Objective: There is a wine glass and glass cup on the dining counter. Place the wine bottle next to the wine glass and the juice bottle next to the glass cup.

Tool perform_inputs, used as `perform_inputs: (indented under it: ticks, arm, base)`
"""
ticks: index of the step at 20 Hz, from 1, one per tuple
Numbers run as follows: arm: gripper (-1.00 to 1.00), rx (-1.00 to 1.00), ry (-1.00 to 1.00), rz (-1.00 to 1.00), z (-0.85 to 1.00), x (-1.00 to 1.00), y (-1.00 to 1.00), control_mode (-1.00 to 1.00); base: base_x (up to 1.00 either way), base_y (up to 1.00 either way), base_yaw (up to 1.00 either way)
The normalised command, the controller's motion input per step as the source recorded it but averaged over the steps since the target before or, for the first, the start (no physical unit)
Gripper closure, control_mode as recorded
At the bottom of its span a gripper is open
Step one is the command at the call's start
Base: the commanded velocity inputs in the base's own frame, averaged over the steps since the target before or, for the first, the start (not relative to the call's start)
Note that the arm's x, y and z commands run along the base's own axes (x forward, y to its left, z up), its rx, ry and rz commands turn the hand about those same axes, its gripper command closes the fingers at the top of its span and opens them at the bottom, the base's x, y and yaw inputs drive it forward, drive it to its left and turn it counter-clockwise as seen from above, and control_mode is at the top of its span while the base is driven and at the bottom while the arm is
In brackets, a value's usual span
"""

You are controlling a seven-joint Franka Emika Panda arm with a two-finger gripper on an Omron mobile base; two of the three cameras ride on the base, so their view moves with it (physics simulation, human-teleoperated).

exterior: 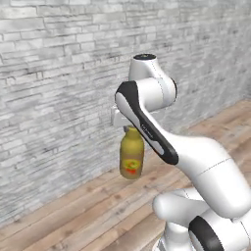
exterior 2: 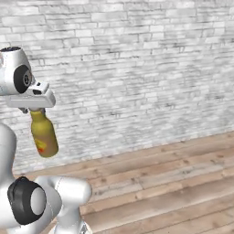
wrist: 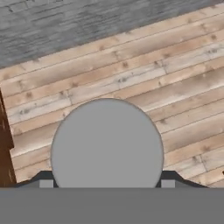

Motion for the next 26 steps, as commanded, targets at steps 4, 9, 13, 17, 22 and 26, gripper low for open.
perform_inputs:
  ticks: [4,9,13,17,22,26]
  arm:
    - [1.00,0.00,0.00,0.00,0.00,0.00,0.00,1.00]
    - [1.00,0.00,0.00,0.00,0.00,0.00,0.00,1.00]
    - [1.00,0.00,0.00,0.00,0.00,0.00,0.00,1.00]
    - [1.00,0.00,0.00,0.00,0.00,0.00,0.00,1.00]
    - [1.00,0.00,0.00,0.00,0.00,0.00,0.00,1.00]
    - [1.00,0.00,0.00,0.00,0.00,0.00,0.00,1.00]
  base:
    - [0.00,0.08,-0.98]
    - [0.00,0.08,-0.97]
    - [0.00,0.08,-0.94]
    - [0.05,0.13,-0.79]
    - [0.21,0.23,-0.34]
    - [0.29,0.24,-0.10]
